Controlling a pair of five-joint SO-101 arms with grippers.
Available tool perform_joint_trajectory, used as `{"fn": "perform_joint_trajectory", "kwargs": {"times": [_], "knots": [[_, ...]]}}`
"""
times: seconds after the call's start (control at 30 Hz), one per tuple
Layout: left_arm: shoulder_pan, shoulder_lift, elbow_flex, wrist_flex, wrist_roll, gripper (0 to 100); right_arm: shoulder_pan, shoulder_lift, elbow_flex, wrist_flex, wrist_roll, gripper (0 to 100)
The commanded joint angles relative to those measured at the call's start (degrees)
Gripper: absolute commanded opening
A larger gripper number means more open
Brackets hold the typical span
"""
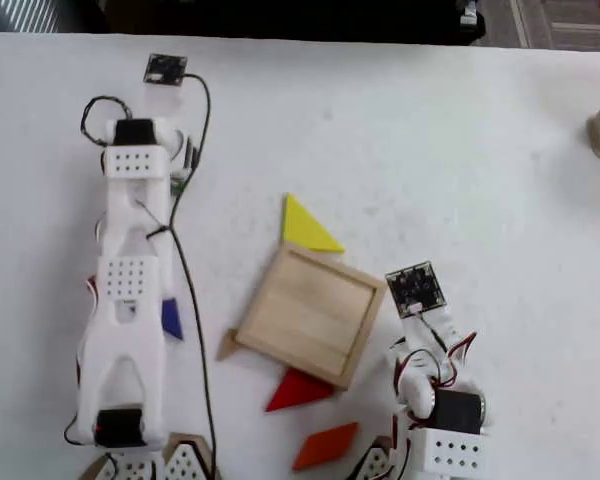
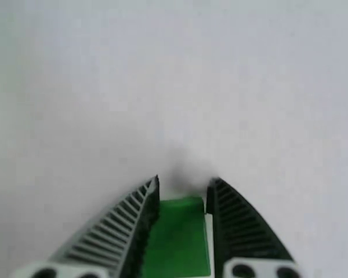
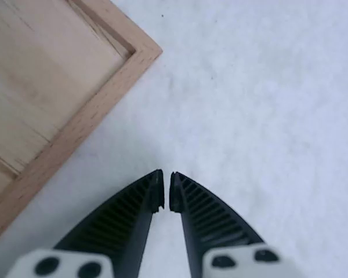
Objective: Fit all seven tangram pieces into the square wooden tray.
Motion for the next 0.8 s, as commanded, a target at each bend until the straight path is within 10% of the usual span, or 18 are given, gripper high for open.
{"fn": "perform_joint_trajectory", "kwargs": {"times": [0.0,0.17,0.77], "knots": [[-0.7,-7.3,-1.0,13.3,5.4,15,0.2,-0.7,0.5,0.1,-0.6,2.9],[-2.2,-10.9,2.1,13.5,9.6,2,0.2,-0.7,0.5,0.1,-0.6,2.9],[2.8,-51.6,61.5,8.1,9.9,3,0.2,-0.7,0.5,0.1,-0.6,2.9]]}}
